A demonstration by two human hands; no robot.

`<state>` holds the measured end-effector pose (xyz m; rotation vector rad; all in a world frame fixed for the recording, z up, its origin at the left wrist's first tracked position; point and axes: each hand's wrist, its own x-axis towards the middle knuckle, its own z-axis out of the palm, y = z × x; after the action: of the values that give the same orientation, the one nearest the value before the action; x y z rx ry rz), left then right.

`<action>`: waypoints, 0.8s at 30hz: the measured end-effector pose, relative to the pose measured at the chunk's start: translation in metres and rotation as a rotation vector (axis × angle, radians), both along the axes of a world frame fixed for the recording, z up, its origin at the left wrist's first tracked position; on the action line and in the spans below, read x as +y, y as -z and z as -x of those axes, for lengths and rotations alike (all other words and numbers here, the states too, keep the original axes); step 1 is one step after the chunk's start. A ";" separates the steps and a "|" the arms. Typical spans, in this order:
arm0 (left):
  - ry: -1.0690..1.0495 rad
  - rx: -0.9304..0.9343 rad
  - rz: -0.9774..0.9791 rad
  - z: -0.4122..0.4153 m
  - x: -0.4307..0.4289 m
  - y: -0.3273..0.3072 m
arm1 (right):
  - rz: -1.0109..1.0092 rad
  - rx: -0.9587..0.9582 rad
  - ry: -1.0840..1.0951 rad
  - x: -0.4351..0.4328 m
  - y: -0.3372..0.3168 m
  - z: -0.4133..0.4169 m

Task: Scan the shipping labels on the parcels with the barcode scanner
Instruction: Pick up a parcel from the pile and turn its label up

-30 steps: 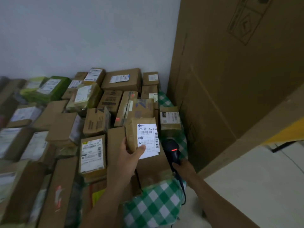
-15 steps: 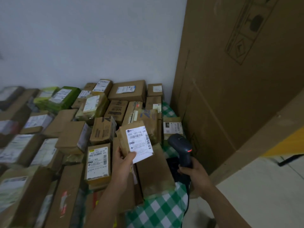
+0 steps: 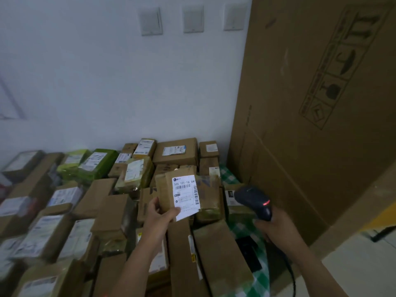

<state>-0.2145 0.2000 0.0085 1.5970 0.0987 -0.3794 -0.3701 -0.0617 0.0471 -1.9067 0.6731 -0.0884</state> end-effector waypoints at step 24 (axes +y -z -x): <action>-0.147 -0.177 -0.066 -0.053 -0.032 -0.018 | -0.248 -0.038 -0.303 0.010 -0.084 -0.064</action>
<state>-0.1619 0.1679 0.0270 1.6697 0.0932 -0.1206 -0.3064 -0.0517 0.1308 -1.7401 0.3457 0.1443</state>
